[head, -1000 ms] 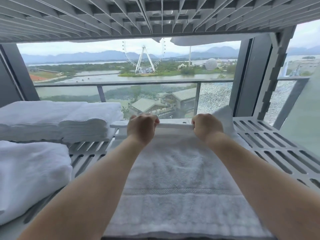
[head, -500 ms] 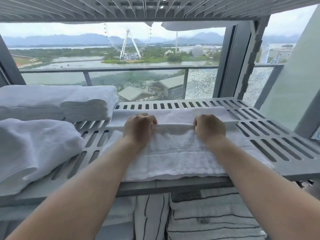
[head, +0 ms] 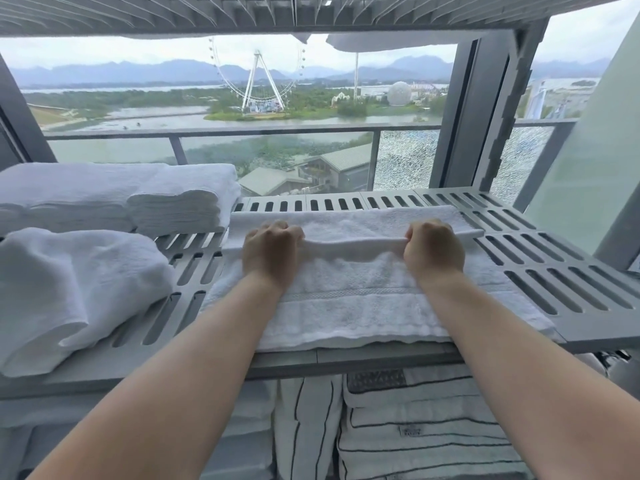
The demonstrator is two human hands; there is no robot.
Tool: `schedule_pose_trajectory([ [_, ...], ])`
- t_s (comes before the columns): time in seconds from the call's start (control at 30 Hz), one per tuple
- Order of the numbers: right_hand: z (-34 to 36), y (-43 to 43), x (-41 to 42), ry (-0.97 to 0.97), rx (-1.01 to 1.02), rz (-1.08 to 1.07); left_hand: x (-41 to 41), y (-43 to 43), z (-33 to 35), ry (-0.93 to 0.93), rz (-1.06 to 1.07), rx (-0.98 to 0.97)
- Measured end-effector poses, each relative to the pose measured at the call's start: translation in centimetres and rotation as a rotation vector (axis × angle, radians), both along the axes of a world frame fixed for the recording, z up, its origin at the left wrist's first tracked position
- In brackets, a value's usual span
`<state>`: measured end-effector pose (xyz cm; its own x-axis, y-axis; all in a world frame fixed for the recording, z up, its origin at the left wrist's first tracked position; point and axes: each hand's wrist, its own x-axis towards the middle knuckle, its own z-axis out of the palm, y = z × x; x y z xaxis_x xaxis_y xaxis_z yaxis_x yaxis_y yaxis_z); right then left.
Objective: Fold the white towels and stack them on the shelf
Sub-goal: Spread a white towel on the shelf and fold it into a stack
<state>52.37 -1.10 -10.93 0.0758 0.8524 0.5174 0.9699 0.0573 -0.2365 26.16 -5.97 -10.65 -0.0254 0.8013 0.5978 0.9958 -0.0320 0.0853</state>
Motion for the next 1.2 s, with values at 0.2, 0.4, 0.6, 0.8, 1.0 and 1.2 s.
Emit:
schedule_pose_trajectory([
  [0.2, -0.3, 0.3, 0.2, -0.122, 0.044, -0.006, -1.5, -0.3, 0.9, 0.053, 0.127, -0.227],
  [0.4, -0.1, 0.0, -0.1, -0.140, 0.072, 0.018, -2.2, -0.6, 1.1, 0.057, 0.141, -0.237],
  [0.6, 0.0, -0.7, -0.1, -0.037, 0.057, 0.119, -2.5, -0.8, 0.0, -0.018, 0.099, -0.128],
  [0.8, -0.2, -0.7, 0.0, -0.054, -0.026, 0.200, -3.0, -0.4, -0.2, -0.190, 0.131, -0.205],
  [1.0, -0.5, -0.3, 0.1, -0.021, -0.034, 0.164, -2.3, -0.6, -0.1, -0.149, 0.013, -0.140],
  [1.2, -0.2, -0.7, -0.1, -0.025, 0.040, 0.147, -1.1, -1.0, -0.2, -0.117, -0.178, -0.095],
])
